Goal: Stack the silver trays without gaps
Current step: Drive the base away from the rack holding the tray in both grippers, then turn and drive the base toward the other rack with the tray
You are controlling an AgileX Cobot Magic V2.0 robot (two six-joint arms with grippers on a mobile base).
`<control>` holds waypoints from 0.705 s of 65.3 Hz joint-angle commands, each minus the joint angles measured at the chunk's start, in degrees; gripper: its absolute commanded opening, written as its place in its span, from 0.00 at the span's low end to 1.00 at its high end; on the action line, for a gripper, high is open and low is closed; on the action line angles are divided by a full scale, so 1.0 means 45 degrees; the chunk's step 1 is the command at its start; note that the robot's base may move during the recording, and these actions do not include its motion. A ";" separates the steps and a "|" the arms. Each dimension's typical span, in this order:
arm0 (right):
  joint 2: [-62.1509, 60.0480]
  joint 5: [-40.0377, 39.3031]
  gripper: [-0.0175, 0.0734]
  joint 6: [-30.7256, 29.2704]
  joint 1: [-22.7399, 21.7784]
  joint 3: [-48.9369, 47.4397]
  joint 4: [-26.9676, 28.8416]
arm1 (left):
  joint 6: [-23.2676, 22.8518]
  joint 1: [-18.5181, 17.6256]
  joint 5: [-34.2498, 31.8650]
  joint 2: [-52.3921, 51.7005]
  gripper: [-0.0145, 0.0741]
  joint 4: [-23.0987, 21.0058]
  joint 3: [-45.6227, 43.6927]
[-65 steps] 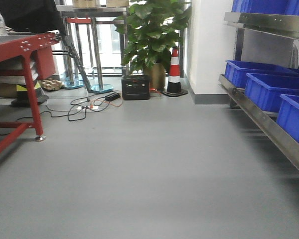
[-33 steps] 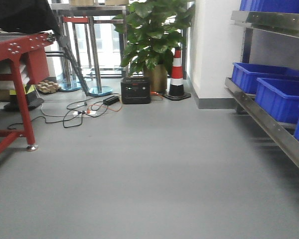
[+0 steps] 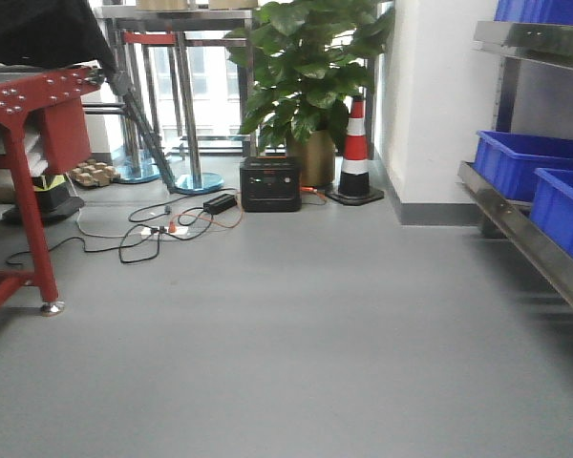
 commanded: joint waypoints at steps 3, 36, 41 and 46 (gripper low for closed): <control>-0.0108 -0.0402 0.11 -0.0104 -0.0051 -0.0118 -0.0420 | 0.0040 0.0016 -0.0145 -0.0161 0.15 0.0281 -0.0137; -0.0108 -0.0719 0.11 -0.0104 -0.0051 -0.0118 -0.0420 | 0.0040 0.0016 -0.0170 -0.0161 0.15 0.0508 -0.0137; -0.0108 -0.0719 0.11 -0.0104 -0.0051 -0.0118 -0.0420 | 0.0040 0.0016 -0.0170 -0.0161 0.15 0.0508 -0.0137; -0.0108 -0.0763 0.11 -0.0104 -0.0051 -0.0118 -0.0420 | 0.0040 0.0016 -0.0170 -0.0161 0.15 0.0508 -0.0137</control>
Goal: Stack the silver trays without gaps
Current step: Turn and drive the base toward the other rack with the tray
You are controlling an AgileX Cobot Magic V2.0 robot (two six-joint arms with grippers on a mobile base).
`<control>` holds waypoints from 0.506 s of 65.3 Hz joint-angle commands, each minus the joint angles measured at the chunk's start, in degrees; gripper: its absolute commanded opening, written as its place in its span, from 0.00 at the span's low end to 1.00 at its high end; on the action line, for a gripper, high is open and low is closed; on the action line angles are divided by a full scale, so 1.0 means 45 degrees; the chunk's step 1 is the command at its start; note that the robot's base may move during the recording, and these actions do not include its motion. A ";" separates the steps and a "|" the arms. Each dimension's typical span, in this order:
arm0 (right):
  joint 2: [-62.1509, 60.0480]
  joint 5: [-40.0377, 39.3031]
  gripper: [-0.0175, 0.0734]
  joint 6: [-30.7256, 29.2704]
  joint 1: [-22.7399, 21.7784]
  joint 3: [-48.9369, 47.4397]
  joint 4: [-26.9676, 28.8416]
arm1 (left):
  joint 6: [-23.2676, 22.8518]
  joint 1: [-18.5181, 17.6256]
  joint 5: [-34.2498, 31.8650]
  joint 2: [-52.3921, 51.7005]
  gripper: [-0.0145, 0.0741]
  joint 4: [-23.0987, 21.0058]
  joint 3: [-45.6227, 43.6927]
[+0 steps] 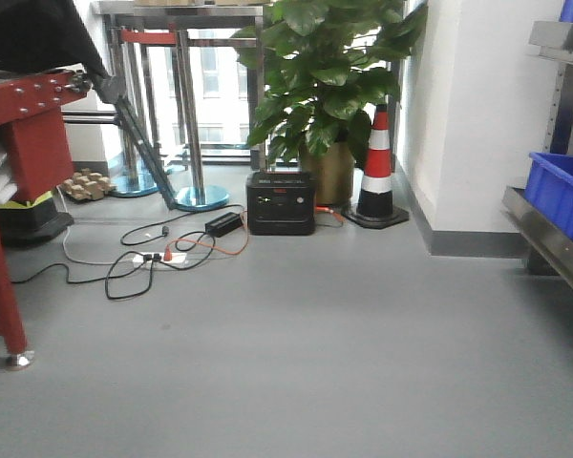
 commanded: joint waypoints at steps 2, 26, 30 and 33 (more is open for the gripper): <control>-0.0108 -0.0552 0.11 -0.0076 -0.0051 -0.0118 -0.0420 | 0.0040 0.0016 -0.0144 -0.0161 0.15 0.0332 -0.0137; -0.0108 -0.0822 0.11 -0.0076 -0.0051 -0.0118 -0.0420 | 0.0040 0.0016 -0.0144 -0.0161 0.15 0.0861 -0.0137; -0.0108 -0.0822 0.11 -0.0076 -0.0051 -0.0118 -0.0420 | 0.0040 0.0016 -0.0226 -0.0161 0.15 0.0897 -0.0137; -0.0108 -0.0876 0.11 -0.0076 -0.0051 -0.0118 -0.0420 | 0.0040 0.0016 -0.0226 -0.0161 0.15 0.0897 -0.0137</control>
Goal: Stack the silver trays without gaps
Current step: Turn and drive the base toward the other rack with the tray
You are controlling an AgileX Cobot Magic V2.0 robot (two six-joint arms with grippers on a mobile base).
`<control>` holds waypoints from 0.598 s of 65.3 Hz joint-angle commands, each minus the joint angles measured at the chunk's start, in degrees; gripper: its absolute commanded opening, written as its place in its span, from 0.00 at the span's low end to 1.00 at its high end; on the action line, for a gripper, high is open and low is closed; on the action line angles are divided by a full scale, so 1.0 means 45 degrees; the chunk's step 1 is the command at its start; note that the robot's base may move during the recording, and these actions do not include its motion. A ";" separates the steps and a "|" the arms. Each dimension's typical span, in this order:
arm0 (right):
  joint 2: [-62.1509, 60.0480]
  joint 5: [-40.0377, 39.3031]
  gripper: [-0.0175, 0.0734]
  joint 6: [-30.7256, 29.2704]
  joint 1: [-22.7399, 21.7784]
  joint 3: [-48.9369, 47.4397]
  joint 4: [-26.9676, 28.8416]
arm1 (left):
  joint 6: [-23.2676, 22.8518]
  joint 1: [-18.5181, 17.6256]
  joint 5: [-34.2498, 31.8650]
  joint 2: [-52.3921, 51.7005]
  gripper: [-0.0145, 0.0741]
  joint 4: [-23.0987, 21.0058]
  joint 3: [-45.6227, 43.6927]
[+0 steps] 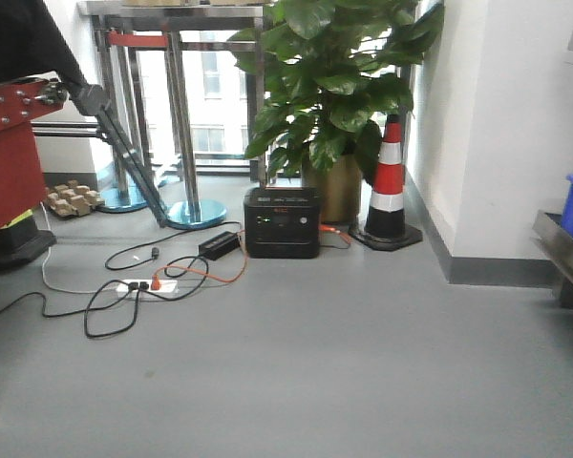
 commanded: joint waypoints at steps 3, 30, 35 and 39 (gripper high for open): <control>-0.0108 -0.0529 0.11 -0.0076 -0.0051 -0.0118 -0.0420 | 0.0040 0.0016 -0.0150 -0.0161 0.15 0.0583 -0.0137; -0.0108 -0.0576 0.11 -0.0076 -0.0051 -0.0118 -0.0420 | 0.0040 0.0016 -0.0150 -0.0161 0.15 0.0758 -0.0137; -0.0108 -0.0576 0.11 -0.0076 -0.0051 -0.0118 -0.0420 | 0.0040 0.0016 -0.0150 -0.0161 0.15 0.0758 -0.0137; -0.0108 -0.0576 0.11 -0.0076 -0.0051 -0.0118 -0.0420 | 0.0040 0.0016 -0.0150 -0.0161 0.15 0.0758 -0.0137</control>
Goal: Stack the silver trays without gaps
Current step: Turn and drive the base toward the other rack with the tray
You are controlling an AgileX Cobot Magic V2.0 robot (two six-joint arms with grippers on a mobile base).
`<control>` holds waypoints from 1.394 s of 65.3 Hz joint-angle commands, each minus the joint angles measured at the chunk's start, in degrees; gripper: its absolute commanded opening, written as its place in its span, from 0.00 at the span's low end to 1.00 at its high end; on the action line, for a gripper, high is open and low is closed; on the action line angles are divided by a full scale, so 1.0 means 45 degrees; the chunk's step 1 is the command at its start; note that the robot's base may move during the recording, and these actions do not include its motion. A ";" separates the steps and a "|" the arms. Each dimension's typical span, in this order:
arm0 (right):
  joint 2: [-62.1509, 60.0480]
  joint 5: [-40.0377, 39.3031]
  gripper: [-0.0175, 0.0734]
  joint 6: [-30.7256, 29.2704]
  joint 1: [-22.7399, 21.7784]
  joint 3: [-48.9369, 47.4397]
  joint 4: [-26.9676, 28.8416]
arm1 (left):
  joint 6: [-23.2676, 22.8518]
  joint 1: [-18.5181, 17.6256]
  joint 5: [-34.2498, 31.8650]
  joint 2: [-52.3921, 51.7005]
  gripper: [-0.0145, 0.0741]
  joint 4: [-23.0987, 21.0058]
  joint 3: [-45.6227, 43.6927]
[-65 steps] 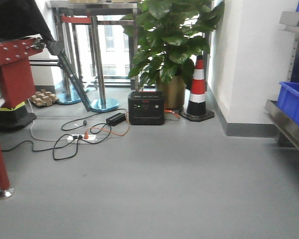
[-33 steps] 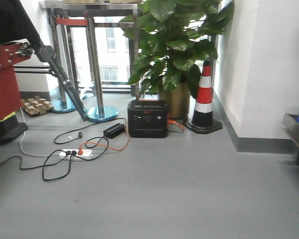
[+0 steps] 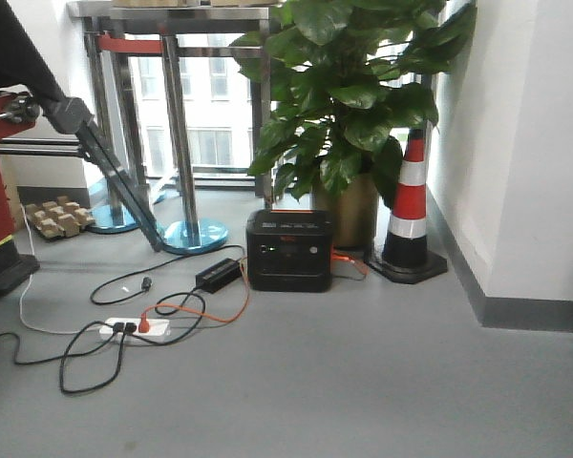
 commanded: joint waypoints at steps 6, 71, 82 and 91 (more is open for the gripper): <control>-0.0108 -0.0380 0.11 -0.0095 -0.0051 -0.0118 -0.0444 | 0.0040 0.0016 -0.0077 -0.0161 0.15 0.0527 -0.0109; -0.0108 -0.0380 0.11 -0.0095 -0.0051 -0.0118 -0.0444 | 0.0040 0.0016 -0.0077 -0.0161 0.15 0.0703 -0.0109; -0.0108 -0.0380 0.11 -0.0095 -0.0051 -0.0118 -0.0444 | 0.0040 0.0016 -0.0077 -0.0161 0.15 0.0759 -0.0109; -0.0108 -0.0380 0.11 -0.0095 -0.0051 -0.0118 -0.0444 | 0.0040 0.0016 -0.0077 -0.0161 0.15 0.0820 -0.0109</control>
